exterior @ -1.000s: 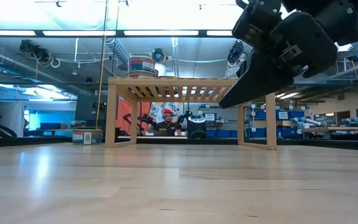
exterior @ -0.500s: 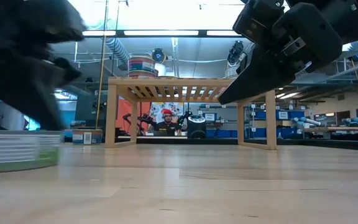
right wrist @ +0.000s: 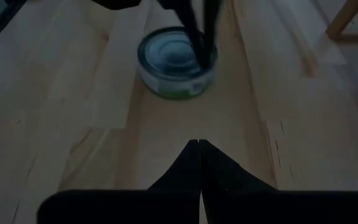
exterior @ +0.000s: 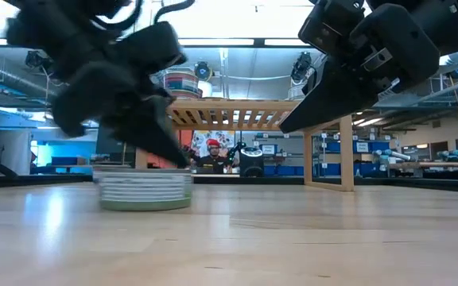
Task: Stack canned seafood by type on shelf
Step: Put the green tuna can on the shelf
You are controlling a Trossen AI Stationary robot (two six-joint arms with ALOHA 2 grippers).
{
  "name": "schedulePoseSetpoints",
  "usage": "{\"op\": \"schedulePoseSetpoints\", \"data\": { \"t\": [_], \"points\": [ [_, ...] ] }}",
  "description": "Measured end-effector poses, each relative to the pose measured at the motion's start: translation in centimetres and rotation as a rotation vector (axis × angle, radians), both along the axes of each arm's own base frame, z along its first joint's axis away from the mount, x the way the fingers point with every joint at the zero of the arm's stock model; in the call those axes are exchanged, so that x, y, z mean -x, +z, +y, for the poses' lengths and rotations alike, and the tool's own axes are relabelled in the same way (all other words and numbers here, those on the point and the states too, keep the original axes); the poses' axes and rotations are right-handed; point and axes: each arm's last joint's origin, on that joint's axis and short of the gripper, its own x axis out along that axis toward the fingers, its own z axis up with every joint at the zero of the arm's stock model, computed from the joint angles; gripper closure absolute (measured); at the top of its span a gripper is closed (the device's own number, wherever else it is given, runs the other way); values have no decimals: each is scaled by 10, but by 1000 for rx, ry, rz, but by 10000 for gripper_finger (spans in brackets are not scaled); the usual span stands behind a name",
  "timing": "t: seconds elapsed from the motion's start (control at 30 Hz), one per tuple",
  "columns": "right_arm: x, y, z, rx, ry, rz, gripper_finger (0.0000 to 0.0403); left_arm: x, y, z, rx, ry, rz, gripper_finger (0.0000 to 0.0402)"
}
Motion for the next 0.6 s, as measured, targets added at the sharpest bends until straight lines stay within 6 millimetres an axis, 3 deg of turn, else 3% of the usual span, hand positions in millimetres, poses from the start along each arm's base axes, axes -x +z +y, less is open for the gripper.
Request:
{"op": "schedulePoseSetpoints", "data": {
  "t": [0.33, 0.47, 0.6],
  "points": [
    [1, -1, 0, 14, 7, 15, 394, -38, -8, 32, -1, 66, -236, 400],
    [1, -1, 0, -10, -11, 14, 394, -35, 17, 31, -11, 34, -308, 400],
    [2, -1, 2, -53, -33, 14, 394, -16, 40, 23, 18, -19, -368, 400]
  ]
}}
